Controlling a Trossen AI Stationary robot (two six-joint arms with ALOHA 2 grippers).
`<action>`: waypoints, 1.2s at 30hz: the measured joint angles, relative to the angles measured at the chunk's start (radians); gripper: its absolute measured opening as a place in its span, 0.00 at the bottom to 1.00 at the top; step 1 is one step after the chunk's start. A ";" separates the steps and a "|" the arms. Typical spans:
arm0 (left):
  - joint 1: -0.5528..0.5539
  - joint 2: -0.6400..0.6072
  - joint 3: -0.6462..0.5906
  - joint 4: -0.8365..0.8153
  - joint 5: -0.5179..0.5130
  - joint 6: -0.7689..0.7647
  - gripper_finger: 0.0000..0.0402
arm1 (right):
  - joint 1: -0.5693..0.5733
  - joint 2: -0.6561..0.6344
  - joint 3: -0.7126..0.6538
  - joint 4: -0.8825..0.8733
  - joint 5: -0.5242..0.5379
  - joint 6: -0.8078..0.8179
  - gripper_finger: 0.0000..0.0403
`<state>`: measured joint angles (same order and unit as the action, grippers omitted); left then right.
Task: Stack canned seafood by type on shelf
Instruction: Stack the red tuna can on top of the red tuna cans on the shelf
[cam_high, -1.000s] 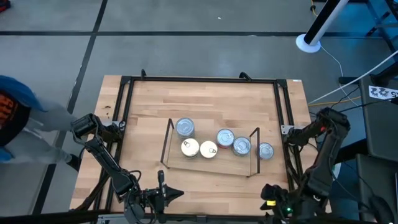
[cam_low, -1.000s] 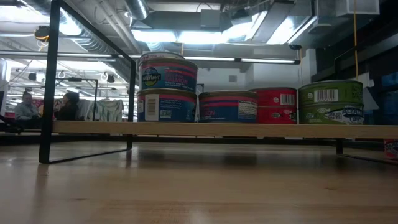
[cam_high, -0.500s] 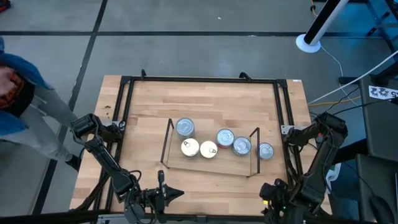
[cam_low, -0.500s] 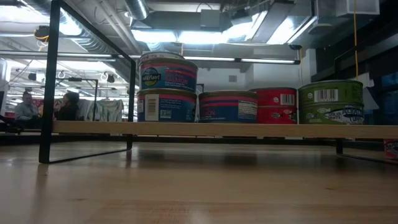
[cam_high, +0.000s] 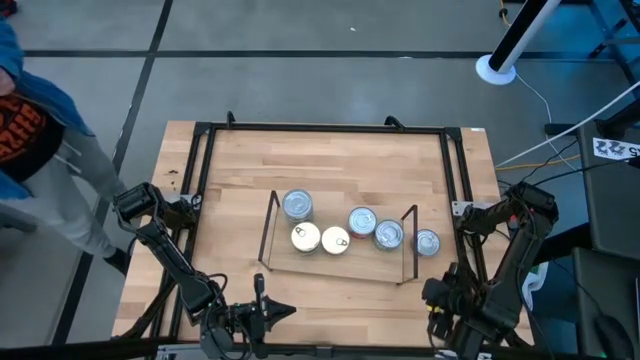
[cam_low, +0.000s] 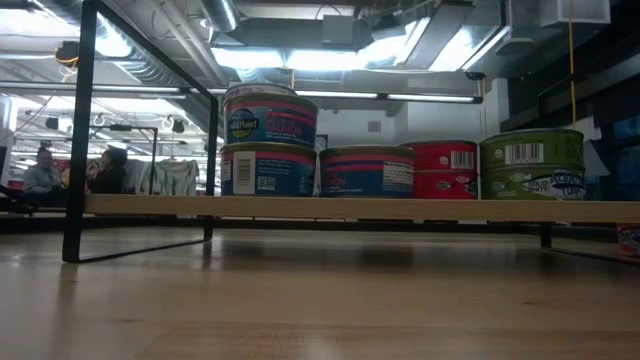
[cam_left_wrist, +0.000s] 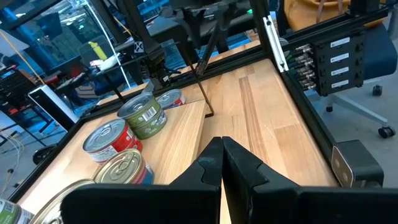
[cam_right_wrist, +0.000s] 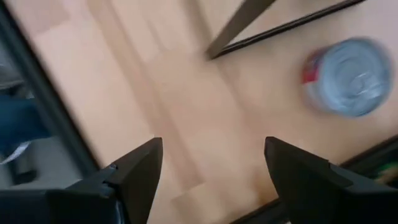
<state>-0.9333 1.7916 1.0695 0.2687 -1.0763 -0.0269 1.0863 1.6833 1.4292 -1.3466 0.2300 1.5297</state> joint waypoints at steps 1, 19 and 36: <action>0.000 0.000 0.000 0.000 0.000 0.000 0.00 | 0.000 0.000 0.000 -0.022 0.014 -0.016 0.70; 0.000 0.000 0.000 0.000 0.000 0.003 0.00 | 0.000 0.000 -0.224 -0.063 0.092 -0.152 0.70; 0.000 0.000 0.000 0.000 -0.001 0.002 0.00 | 0.000 0.000 -0.480 0.058 0.103 -0.150 0.70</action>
<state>-0.9333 1.7916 1.0695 0.2684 -1.0769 -0.0251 1.0863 1.6833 0.9490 -1.2885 0.3330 1.3798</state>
